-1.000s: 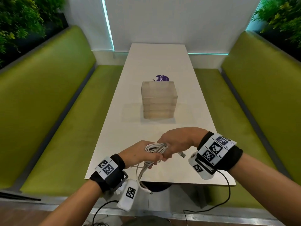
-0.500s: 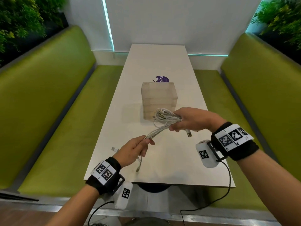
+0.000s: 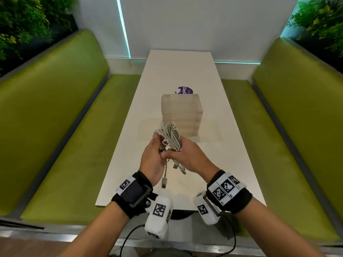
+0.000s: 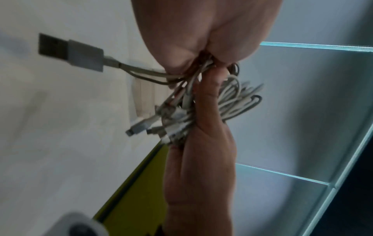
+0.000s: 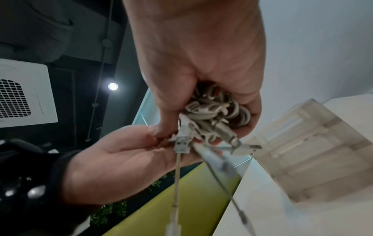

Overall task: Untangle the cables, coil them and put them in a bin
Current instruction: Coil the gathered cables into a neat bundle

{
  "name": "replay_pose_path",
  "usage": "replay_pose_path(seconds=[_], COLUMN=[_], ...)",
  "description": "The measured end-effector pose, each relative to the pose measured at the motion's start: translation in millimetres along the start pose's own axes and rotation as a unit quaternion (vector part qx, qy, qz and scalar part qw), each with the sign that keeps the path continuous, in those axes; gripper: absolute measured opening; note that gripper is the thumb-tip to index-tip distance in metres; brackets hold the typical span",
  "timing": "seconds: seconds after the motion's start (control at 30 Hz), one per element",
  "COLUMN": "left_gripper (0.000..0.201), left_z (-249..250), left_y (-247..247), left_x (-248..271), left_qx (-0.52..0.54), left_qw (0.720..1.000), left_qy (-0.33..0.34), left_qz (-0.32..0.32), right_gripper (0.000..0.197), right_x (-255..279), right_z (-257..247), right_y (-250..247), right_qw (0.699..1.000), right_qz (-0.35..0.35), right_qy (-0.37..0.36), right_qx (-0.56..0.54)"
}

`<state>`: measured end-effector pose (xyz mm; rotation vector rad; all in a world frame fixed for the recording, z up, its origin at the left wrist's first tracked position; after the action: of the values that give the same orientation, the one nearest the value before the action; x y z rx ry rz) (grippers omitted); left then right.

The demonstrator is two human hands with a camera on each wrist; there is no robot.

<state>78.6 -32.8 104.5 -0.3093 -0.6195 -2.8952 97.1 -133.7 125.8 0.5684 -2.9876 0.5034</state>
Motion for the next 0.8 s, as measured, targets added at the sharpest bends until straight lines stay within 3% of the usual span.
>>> replay_pose_path(seconds=[0.27, 0.4, 0.53, 0.63, 0.73, 0.8], left_gripper=[0.048, 0.080, 0.080, 0.072, 0.058, 0.054], left_z=[-9, -7, 5, 10, 8, 6], left_y=[-11, -6, 5, -1, -9, -12], left_x=[-1, 2, 7, 4, -1, -1], left_qx=[-0.034, -0.056, -0.142, -0.172, -0.129, -0.100], left_qw=[0.997, 0.995, 0.983, 0.981, 0.991, 0.994], left_qy=[-0.034, -0.063, 0.005, 0.034, 0.042, 0.042], left_qz=[0.060, -0.047, -0.113, -0.077, -0.014, 0.020], right_gripper=[0.016, 0.023, 0.008, 0.014, 0.032, 0.029], right_x=[-1, 0, 1, -2, -2, 0], right_z=[2, 8, 7, 7, 5, 5], right_y=[15, 15, 14, 19, 26, 28], right_qw=[1.000, 0.998, 0.996, 0.997, 0.995, 0.993], right_qz=[-0.018, -0.027, -0.033, -0.062, -0.093, -0.112], right_qy=[-0.001, 0.027, 0.044, 0.050, 0.030, 0.025], right_qx=[-0.017, -0.047, -0.067, -0.024, -0.004, -0.012])
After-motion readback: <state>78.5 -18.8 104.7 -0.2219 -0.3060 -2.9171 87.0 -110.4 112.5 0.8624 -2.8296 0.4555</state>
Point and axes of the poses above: each hand's wrist, its own x-axis away from the middle knuckle, its own y-axis out of the palm, z = x × y, the point moved 7 cm from there along -x, towards the middle knuckle, and after that the axes turned 9 degrees about -x, right-handed, at the moved point
